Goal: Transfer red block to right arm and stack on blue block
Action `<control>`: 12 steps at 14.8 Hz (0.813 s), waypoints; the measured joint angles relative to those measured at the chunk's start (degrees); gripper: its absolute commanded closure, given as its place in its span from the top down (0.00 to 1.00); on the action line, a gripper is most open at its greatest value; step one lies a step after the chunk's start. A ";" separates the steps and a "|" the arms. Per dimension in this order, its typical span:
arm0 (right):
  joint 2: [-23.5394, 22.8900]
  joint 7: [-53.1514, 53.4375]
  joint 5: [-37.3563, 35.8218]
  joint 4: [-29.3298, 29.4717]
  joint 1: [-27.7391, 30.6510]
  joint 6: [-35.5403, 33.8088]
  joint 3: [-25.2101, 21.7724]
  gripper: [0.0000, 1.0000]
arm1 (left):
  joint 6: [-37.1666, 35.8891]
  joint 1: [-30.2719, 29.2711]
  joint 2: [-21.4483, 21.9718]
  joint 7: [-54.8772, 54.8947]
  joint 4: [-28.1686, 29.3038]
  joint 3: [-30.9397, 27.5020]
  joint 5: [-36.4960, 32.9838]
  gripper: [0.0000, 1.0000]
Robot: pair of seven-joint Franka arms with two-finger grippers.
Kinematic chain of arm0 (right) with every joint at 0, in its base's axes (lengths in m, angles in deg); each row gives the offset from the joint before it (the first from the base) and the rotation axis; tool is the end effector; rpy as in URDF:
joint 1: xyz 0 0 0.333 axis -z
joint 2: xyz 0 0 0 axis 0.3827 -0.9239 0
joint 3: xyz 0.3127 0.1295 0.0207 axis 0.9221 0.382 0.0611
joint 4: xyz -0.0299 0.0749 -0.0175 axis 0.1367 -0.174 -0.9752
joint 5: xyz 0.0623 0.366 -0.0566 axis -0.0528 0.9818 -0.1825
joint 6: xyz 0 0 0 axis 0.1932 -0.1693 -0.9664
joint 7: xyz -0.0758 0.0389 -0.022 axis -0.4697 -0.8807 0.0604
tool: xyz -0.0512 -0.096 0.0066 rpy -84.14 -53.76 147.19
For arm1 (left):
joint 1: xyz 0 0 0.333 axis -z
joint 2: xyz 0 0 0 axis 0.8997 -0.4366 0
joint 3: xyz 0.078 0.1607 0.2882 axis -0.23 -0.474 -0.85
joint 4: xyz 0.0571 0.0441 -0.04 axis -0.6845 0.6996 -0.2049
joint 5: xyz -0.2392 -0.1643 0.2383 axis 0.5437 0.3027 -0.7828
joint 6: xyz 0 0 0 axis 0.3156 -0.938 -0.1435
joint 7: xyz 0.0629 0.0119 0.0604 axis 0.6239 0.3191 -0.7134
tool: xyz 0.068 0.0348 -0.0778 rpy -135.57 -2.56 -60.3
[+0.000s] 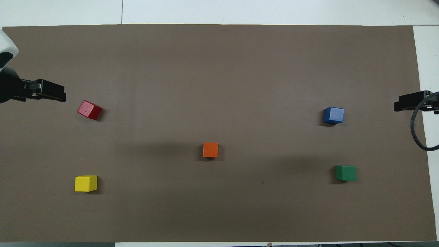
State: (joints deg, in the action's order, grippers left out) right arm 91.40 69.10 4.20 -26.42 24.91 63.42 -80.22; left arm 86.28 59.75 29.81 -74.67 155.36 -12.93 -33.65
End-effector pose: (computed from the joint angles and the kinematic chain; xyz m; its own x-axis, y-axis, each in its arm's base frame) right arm 0.5135 -0.0438 0.6342 0.9944 -0.0996 0.0340 -0.0990 -0.9949 -0.0199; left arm 0.5503 -0.0501 0.6409 0.9950 -0.0954 0.0303 -0.0951 -0.9954 -0.0130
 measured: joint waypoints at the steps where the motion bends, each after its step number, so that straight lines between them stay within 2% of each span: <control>1: 0.00 0.00 0.00 -0.01 0.00 0.00 0.01 1.00 | 0.00 0.00 0.00 0.00 0.00 0.01 0.00 1.00; 10: 0.00 0.00 0.02 -0.04 -0.02 -0.27 0.16 1.00 | 0.11 0.08 0.00 -0.05 0.36 0.06 0.00 1.00; 12: 0.00 0.00 0.02 -0.04 -0.14 -0.35 0.27 1.00 | 3.14 -0.04 0.03 -0.05 1.36 -0.02 -0.01 1.00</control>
State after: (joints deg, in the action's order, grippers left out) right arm 91.40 69.10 4.22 -26.46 24.77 63.07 -79.95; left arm 89.42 59.71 29.84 -74.72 156.71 -12.94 -33.66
